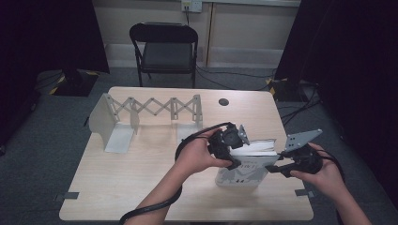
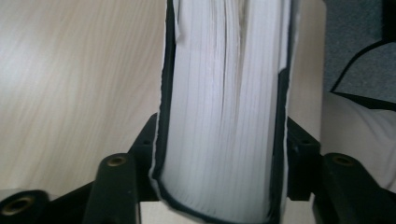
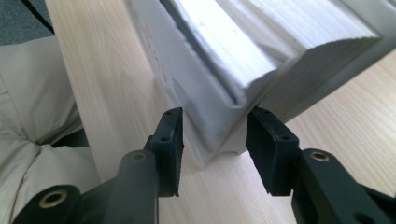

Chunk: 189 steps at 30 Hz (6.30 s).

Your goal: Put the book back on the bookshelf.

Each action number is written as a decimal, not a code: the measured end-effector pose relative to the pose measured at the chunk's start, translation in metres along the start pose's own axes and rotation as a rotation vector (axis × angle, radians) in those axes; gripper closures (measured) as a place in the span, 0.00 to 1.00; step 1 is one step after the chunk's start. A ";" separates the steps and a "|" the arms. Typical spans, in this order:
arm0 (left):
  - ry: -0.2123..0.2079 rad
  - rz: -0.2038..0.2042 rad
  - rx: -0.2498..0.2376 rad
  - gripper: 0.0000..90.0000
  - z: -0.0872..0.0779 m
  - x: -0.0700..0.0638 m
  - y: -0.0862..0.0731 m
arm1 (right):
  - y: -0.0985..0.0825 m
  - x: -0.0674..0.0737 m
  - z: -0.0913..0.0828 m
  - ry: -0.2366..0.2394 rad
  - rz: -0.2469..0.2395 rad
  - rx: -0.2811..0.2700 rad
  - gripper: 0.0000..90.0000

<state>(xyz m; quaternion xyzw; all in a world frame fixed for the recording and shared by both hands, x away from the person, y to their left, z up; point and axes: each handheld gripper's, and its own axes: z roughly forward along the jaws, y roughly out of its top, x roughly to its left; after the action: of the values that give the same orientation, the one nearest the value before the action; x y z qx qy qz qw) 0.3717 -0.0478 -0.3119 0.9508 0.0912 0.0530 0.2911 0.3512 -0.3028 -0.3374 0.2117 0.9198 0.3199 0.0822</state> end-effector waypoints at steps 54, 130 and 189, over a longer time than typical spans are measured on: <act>0.023 -0.113 0.131 0.51 -0.024 0.009 -0.026 | -0.014 0.000 0.040 -0.017 0.004 -0.022 0.34; 0.055 -0.178 0.275 0.57 -0.003 0.007 -0.008 | -0.051 -0.002 0.070 0.017 0.124 -0.079 0.22; 0.120 -0.408 0.254 0.57 -0.049 0.049 -0.058 | -0.099 0.007 0.123 -0.163 0.208 -0.105 0.16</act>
<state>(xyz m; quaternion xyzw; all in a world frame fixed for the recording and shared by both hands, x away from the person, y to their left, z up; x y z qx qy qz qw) 0.4036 0.0363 -0.3023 0.9369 0.3043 0.0375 0.1678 0.3473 -0.3016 -0.4951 0.3267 0.8651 0.3563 0.1340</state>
